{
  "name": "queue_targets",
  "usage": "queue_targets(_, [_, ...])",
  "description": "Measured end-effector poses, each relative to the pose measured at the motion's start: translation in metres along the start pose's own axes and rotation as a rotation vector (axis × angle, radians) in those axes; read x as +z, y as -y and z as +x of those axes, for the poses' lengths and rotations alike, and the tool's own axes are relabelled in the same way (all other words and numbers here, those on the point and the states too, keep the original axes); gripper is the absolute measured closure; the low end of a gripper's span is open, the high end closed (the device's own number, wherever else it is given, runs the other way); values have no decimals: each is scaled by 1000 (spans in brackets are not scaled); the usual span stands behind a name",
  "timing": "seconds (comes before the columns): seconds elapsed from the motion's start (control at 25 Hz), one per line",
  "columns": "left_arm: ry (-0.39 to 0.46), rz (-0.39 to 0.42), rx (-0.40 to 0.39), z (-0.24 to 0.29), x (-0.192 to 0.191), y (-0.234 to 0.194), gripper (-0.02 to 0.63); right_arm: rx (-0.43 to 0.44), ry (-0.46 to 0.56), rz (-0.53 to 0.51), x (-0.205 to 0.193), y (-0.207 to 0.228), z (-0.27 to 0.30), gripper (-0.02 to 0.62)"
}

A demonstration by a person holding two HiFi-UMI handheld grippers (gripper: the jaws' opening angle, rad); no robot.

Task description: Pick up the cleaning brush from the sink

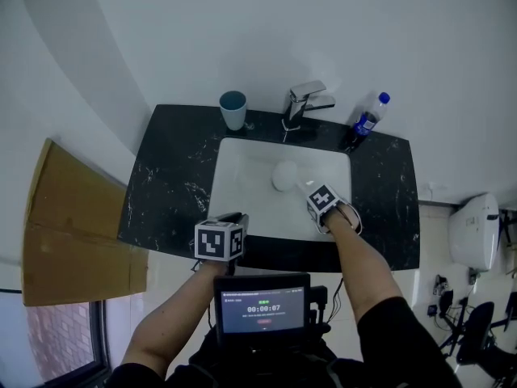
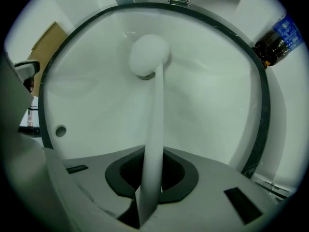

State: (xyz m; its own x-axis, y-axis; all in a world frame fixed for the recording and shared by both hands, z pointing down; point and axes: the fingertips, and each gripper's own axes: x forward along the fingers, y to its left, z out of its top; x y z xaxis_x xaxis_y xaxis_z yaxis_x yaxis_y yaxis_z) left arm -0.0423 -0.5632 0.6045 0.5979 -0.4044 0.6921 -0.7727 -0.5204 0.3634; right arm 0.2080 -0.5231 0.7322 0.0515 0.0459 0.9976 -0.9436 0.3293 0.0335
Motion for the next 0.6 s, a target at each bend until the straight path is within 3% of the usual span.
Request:
queue_targets(0.2, [6, 9, -14, -8, -1, 1, 543, 18, 4, 7, -5, -3, -2, 569])
queue_targets(0.6, [73, 54, -56, -50, 18, 6, 543, 69, 179, 51, -9, -26, -65, 572])
